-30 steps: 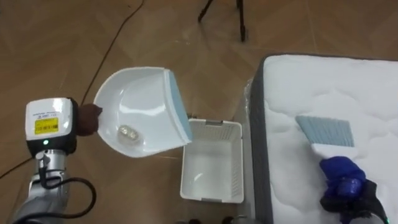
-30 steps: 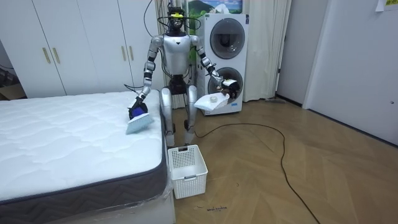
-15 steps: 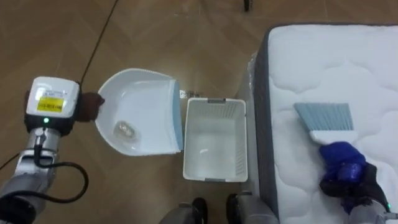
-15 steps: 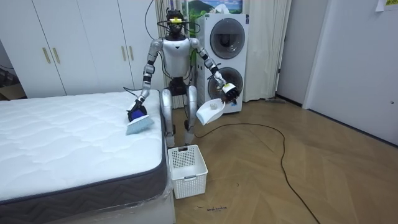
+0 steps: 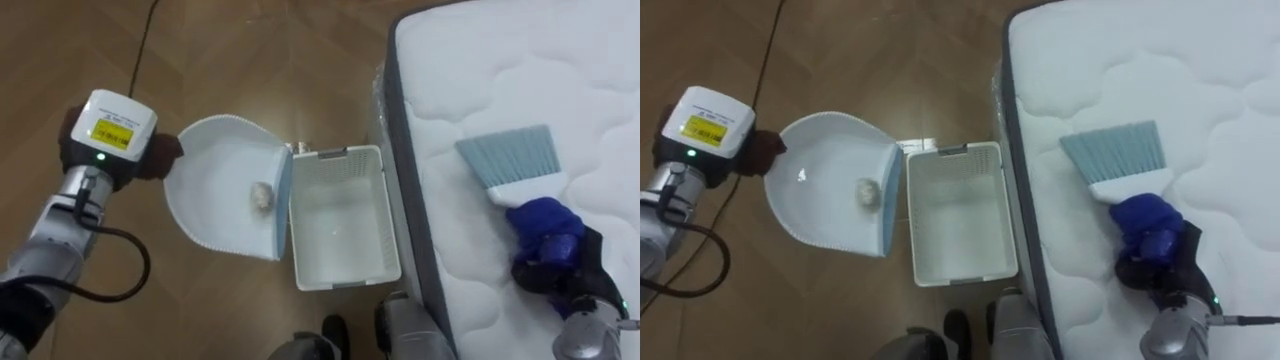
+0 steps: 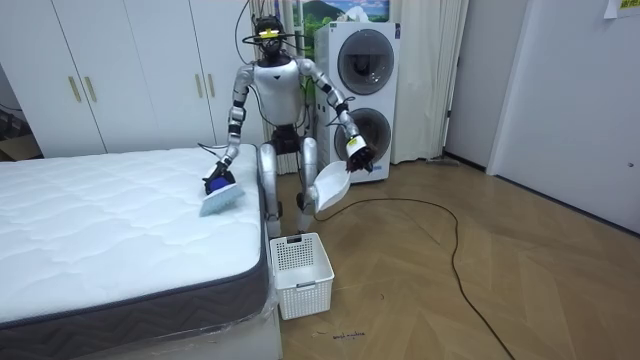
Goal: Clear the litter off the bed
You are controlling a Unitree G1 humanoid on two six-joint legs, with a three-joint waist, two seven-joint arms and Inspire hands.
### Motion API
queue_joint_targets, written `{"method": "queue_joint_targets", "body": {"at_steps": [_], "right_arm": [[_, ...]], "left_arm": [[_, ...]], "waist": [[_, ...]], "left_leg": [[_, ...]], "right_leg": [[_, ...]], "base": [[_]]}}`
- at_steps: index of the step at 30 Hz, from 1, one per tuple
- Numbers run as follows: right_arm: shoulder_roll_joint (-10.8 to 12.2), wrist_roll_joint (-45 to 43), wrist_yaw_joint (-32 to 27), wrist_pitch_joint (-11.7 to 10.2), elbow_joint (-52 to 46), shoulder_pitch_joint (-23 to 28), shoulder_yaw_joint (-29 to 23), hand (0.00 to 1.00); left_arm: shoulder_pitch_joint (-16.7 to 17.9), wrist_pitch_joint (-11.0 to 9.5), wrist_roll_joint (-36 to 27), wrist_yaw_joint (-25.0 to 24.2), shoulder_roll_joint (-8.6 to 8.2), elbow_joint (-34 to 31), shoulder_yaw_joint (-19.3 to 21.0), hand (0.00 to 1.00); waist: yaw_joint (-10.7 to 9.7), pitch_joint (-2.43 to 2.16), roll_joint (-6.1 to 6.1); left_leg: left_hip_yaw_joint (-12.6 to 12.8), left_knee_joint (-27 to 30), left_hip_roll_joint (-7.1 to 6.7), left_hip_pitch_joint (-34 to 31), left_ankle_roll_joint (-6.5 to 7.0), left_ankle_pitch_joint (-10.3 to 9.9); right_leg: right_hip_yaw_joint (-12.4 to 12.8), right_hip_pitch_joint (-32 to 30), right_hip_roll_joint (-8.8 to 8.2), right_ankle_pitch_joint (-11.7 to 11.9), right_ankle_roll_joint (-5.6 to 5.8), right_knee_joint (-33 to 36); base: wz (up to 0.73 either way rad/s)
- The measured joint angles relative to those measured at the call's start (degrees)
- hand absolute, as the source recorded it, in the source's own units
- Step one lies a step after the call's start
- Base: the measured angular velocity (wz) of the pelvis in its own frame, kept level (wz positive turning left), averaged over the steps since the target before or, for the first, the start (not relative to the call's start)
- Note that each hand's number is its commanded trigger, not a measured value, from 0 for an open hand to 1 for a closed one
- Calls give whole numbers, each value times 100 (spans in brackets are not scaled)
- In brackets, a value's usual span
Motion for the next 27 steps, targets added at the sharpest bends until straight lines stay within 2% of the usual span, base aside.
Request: {"method": "queue_joint_targets", "body": {"at_steps": [8,13,15,17,21,24,27], "right_arm": [[5,-109,-54,-30,-241,59,113,0],[7,-189,-133,-31,-234,64,146,0],[12,-203,-166,-30,-232,72,167,0],[22,-208,-168,-25,-228,80,173,0],[22,-117,-180,-10,-175,128,246,0],[25,-93,-265,-18,-151,174,299,0],[22,131,-443,-20,-117,232,402,0]], "left_arm": [[-1,2,9,-766,20,-28,-44,100],[18,2,308,-1141,60,-29,-44,100],[36,2,357,-1253,124,-27,-44,100],[99,5,366,-1349,261,-27,-44,100],[195,49,273,-1363,364,108,-43,100],[202,49,222,-1305,364,262,-42,100],[224,49,-214,-878,350,579,-40,100]], "waist": [[-88,-3,-7],[-85,-9,-10],[-88,-11,-15],[-93,-47,-54],[-63,-91,-97],[19,-94,-101],[75,-86,-115]], "left_leg": [[124,46,-1,9,26,-21],[159,60,7,-3,28,-20],[281,60,81,-4,51,-30],[298,54,99,-4,89,-22],[295,60,133,30,101,-28],[291,65,174,38,103,-29],[281,68,177,148,106,-33]], "right_leg": [[131,-50,17,-143,-52,102],[128,-69,4,-144,-50,114],[116,-62,11,-143,-49,100],[112,-60,19,-143,-49,87],[87,13,48,-141,-40,38],[97,39,109,-114,-25,-9],[95,133,109,-115,-27,7]], "base": [[-3],[0],[0],[0],[1],[0],[0]]}}
